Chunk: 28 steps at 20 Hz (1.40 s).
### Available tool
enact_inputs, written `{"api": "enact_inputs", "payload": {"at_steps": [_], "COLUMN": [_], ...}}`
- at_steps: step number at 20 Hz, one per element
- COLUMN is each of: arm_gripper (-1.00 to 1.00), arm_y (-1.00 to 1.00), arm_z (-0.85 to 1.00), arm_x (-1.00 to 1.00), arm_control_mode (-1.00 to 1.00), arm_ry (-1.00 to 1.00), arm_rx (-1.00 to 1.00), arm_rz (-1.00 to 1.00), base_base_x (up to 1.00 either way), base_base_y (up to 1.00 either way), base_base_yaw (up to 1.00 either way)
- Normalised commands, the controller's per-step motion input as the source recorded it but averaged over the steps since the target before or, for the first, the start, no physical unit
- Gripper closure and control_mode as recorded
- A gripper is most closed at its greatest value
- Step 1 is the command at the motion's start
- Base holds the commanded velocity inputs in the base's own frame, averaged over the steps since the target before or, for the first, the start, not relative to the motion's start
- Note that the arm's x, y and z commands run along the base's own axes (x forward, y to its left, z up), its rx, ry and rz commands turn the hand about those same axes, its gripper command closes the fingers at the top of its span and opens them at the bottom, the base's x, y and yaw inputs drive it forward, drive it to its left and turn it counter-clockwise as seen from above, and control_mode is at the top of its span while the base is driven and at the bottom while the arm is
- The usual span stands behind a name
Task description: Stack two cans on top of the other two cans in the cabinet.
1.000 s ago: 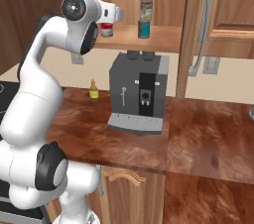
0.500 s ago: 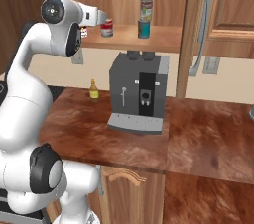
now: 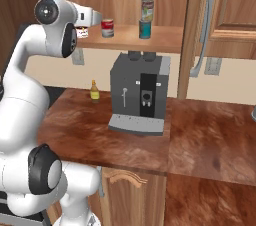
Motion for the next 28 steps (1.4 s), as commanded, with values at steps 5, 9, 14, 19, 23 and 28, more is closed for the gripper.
{"api": "enact_inputs", "payload": {"at_steps": [5, 9, 14, 19, 23, 28], "arm_gripper": [-1.00, -1.00, -1.00, -1.00, -1.00, -1.00], "arm_y": [0.13, 0.18, 0.14, 0.18, 0.21, 0.18], "arm_z": [-0.02, -0.04, -0.05, -0.05, -0.02, -0.01], "arm_x": [-0.05, -0.03, 0.00, 0.00, 0.00, 0.00], "arm_control_mode": [-1.00, -1.00, -1.00, -1.00, -1.00, -1.00], "arm_ry": [0.00, 0.00, 0.00, 0.00, 0.00, 0.00], "arm_rx": [0.00, 0.00, 0.00, 0.00, 0.00, 0.00], "arm_rz": [0.00, 0.00, 0.00, 0.00, 0.00, 0.00], "base_base_x": [0.00, 0.00, 0.00, 0.00, 0.00, 0.00], "base_base_y": [0.00, 0.00, 0.00, 0.00, 0.00, 0.00], "base_base_yaw": [0.00, 0.00, 0.00, 0.00, 0.00, 0.00]}}
